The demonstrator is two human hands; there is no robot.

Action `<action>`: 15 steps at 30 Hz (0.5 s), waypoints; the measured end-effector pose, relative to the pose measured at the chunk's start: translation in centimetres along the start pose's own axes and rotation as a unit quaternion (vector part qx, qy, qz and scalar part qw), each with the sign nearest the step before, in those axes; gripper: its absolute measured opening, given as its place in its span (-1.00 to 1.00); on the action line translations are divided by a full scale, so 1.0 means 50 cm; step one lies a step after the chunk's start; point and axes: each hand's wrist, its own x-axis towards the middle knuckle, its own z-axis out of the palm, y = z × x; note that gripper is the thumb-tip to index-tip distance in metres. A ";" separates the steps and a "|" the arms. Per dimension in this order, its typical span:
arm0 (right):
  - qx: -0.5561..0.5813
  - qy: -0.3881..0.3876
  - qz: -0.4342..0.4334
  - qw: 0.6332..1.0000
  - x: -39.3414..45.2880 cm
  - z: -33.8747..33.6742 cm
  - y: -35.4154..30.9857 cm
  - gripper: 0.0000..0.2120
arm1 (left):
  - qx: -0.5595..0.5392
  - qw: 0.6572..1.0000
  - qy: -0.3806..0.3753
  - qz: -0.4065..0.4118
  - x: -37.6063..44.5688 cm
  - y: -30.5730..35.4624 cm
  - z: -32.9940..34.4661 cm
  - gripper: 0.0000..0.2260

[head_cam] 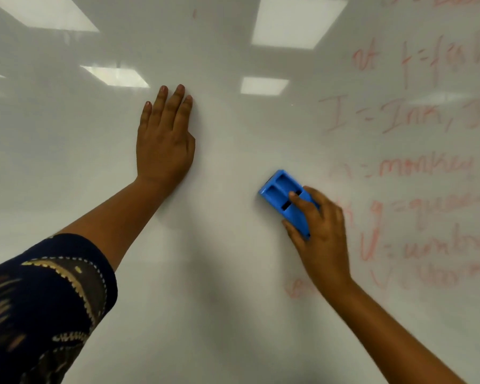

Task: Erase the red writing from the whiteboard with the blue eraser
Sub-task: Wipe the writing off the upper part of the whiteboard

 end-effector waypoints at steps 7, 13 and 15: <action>-0.020 -0.137 -0.184 0.973 -0.249 0.054 -0.040 -0.72 | -0.005 1.000 -0.010 -0.013 -0.008 0.007 -0.005 -0.56; -0.079 -0.197 -0.282 0.936 -0.280 0.000 0.024 -0.68 | -0.004 0.998 -0.065 -0.017 -0.004 0.036 -0.023 -0.51; -0.097 -0.167 -0.307 0.932 -0.244 -0.015 0.049 -0.62 | 0.010 0.992 -0.100 0.071 -0.005 0.058 -0.028 -0.49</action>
